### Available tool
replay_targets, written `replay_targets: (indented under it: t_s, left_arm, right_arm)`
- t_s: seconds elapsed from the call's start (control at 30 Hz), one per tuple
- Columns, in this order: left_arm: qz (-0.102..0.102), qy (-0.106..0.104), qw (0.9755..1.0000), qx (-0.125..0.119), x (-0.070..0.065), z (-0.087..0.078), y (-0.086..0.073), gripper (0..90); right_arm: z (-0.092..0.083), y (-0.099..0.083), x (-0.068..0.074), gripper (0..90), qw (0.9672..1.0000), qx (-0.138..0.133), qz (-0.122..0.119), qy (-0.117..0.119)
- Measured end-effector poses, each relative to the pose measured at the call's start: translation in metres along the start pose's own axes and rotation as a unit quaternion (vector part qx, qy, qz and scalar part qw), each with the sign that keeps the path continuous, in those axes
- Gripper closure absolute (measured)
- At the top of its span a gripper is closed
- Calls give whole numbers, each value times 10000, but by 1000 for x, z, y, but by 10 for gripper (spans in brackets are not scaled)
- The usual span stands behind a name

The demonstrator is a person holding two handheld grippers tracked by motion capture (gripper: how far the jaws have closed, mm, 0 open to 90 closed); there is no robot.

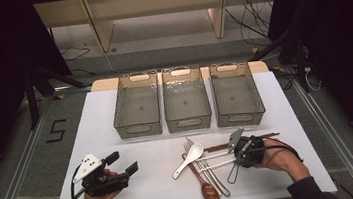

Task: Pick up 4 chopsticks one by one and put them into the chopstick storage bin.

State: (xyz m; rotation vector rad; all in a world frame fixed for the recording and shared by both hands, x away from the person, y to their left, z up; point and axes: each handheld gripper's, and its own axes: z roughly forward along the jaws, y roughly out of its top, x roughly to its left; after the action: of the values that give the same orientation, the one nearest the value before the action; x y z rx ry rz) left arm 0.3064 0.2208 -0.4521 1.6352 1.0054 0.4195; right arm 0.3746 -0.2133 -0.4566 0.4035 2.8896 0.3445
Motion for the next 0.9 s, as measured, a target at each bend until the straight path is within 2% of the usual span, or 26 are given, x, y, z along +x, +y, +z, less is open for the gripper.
replay_targets:
  t_s: [0.03, 0.07, 0.13, 0.33, 0.6, 0.8, 0.83, 0.87, 0.9]
  left_arm:
    - [-1, 0, 10000, 1, 0, 0, 0, 159]
    - [-3, -4, 10000, 1, 0, 0, 0, 159]
    - [-2, 3, 10000, 2, 0, 0, 0, 159]
    - [-8, 10, 10000, -3, 0, -1, 0, 159]
    - [-16, 12, 10000, 1, 0, -1, 0, 159]
    - [22, 9, 10000, 29, 0, 0, 0, 159]
    - [20, 9, 10000, 29, 0, 0, 0, 159]
    - [23, 13, 10000, 34, 0, 0, 0, 159]
    - [-2, 15, 10000, 19, 0, 0, 0, 159]
  right_arm:
    - [0, 0, 0, 720, 10000, 0, 0, 0]
    - [-1, 1, 2, 740, 9998, 139, -124, 33]
    - [-1, 3, 5, 756, 9995, 230, -192, 59]
    - [-1, 3, 6, 834, 9992, 249, -240, 177]
    - [-3, 0, 7, 853, 9984, 246, -446, 256]
    - [-14, -4, 6, 854, 9981, 60, -536, 310]
    - [-17, -4, 6, 855, 9985, 19, -466, 284]
    - [-20, -4, 5, 855, 9987, -99, -420, 276]
    - [-26, -2, 4, 855, 9984, -430, -259, 247]
